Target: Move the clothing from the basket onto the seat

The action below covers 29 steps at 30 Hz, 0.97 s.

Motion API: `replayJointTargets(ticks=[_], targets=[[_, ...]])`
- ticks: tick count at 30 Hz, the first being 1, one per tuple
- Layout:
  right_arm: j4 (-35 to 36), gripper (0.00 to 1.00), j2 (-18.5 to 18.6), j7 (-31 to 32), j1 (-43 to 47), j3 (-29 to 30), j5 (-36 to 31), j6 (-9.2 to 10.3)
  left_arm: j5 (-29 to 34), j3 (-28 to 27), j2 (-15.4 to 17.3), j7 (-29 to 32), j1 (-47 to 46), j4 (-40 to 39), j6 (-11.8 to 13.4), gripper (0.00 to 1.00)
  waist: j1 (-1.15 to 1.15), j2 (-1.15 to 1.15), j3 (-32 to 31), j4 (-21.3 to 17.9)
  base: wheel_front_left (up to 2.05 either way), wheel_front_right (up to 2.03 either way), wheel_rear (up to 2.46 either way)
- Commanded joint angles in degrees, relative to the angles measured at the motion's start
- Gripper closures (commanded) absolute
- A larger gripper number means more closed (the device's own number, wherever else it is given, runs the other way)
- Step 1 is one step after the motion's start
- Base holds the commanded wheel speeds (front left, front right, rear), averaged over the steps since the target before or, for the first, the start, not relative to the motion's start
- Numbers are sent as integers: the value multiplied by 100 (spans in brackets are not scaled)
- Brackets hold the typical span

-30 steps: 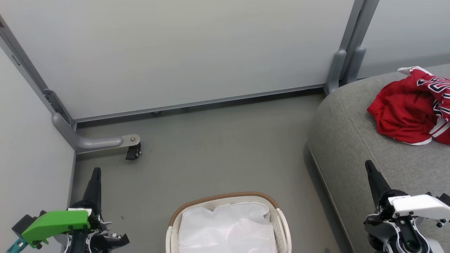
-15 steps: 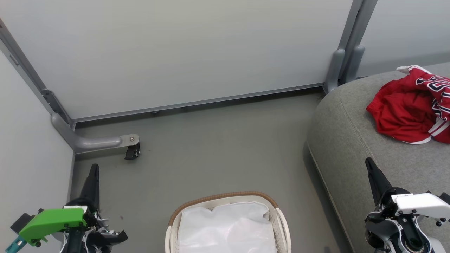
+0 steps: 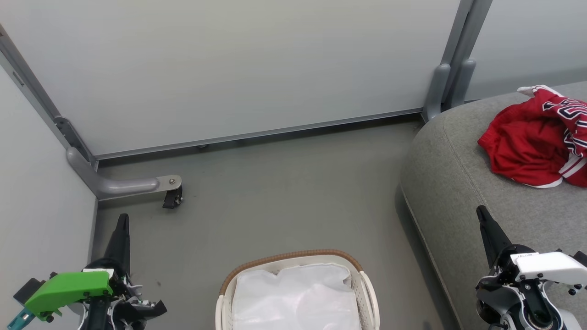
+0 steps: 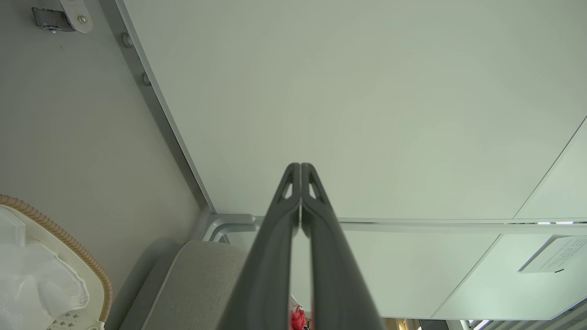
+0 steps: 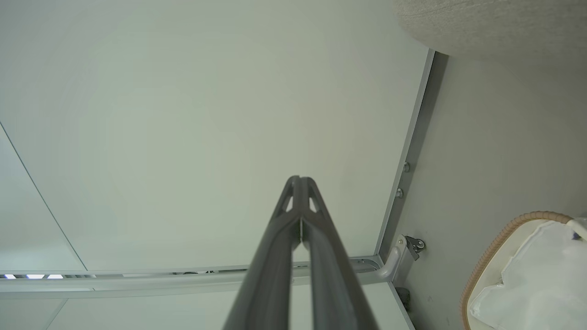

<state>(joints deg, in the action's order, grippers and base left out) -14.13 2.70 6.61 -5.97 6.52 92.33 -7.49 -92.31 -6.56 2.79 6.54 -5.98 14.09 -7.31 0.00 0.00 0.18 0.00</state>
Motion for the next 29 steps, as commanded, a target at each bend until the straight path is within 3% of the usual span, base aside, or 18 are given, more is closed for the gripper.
replayJointTargets(ticks=[1, 29], targets=[[24, 100, 34, 8, -50, 10, 18, 0, -18, -12, 17, 20, -58, -11, -40, 100, 0, 0, 0, 0, 0, 0, 0], [24, 100, 34, 7, -50, 10, 18, 0, -19, -11, 17, 19, -58, -13, -40, 100, 0, 0, 0, 0, 0, 0, 0]])
